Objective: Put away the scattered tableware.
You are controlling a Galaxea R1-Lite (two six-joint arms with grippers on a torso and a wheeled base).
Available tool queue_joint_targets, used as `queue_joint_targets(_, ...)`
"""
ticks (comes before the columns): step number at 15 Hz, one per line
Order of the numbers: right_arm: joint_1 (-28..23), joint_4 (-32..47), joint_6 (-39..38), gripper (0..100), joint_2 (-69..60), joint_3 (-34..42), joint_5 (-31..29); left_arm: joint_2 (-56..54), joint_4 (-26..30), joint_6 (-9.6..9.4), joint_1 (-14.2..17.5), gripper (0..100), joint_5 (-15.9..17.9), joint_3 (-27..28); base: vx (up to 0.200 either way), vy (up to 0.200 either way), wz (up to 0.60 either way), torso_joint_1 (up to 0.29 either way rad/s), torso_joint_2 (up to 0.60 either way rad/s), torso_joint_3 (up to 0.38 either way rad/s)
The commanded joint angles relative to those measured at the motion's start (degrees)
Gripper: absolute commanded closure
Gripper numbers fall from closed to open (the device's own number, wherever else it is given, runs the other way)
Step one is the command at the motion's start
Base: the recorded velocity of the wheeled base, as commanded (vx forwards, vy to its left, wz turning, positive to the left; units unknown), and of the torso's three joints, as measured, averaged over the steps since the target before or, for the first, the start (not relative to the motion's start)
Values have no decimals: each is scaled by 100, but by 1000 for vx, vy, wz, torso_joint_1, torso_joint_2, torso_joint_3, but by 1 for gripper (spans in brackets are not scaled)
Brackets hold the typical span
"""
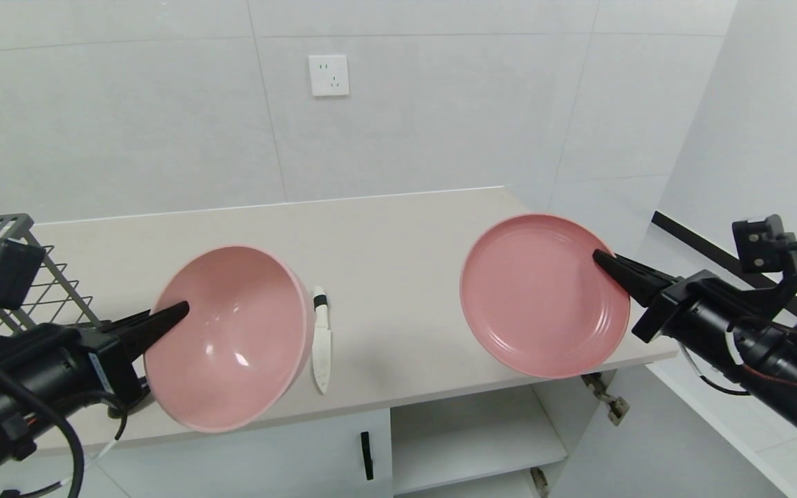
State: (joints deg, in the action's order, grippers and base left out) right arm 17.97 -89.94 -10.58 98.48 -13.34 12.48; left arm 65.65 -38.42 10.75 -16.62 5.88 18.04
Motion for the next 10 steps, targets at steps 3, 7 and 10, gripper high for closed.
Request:
queue_joint_targets(3,75,117,39,100,-180,-46,-255,238,-719,6,-87,100,-34,-380,0,0,0,0,0,0)
queue_joint_targets(7,207,-6,1172,100,102,-55,-229,405,-754,-3,-149,100,-60,-433,0,0,0,0,0,0)
queue_joint_targets(10,233,-6,1172,100,137,-37,-229,484,-833,-12,-140,100,-69,-451,-200,0,0,7,2,2)
